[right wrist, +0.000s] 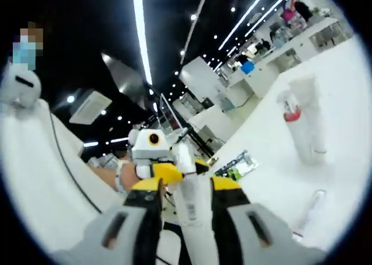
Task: Arrange the skincare products in the storage area until every visible bottle or jar stands upright without overlapping.
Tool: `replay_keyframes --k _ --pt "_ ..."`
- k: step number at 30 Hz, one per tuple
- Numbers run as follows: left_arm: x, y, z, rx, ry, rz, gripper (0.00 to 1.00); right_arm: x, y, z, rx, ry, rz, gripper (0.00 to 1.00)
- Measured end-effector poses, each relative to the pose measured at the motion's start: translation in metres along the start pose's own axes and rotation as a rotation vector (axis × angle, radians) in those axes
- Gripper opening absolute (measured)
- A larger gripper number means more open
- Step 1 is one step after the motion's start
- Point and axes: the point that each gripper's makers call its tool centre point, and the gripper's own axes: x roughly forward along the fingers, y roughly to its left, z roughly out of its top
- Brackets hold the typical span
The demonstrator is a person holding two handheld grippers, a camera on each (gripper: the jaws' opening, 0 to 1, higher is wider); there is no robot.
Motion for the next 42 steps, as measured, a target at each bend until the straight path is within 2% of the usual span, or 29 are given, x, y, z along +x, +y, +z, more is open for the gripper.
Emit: replay_keyframes --k 2,6,11,20,24,28,34,39,42 --pt "0.004 0.000 -0.008 0.069 0.054 0.024 0.23 0.000 0.003 0.002 -0.083 0.036 -0.022 0.30" --pt "0.010 -0.004 -0.014 0.167 0.089 0.037 0.23 0.005 0.009 0.001 -0.172 0.090 -0.026 0.29" --pt "0.013 -0.007 -0.019 0.250 0.132 0.061 0.23 0.014 0.012 0.004 -0.200 0.096 -0.030 0.28" --pt "0.014 -0.010 -0.027 0.285 0.150 0.064 0.23 0.019 0.011 -0.006 -0.228 0.171 -0.029 0.20" --pt "0.014 -0.012 -0.029 0.297 0.153 0.057 0.23 0.016 0.010 -0.008 -0.239 0.173 -0.033 0.17" --pt "0.015 -0.014 -0.035 0.306 0.176 0.046 0.23 0.014 0.013 -0.013 -0.250 0.203 -0.013 0.16" --pt "0.016 -0.014 -0.041 0.282 0.199 0.043 0.24 0.016 0.013 -0.021 -0.275 0.240 -0.015 0.15" --pt "0.009 -0.004 -0.043 0.248 0.184 0.116 0.25 0.022 0.012 -0.022 -0.313 0.250 -0.003 0.15" --pt "-0.006 0.011 -0.052 0.208 0.200 0.212 0.28 0.028 0.006 -0.020 -0.332 0.245 0.003 0.15"
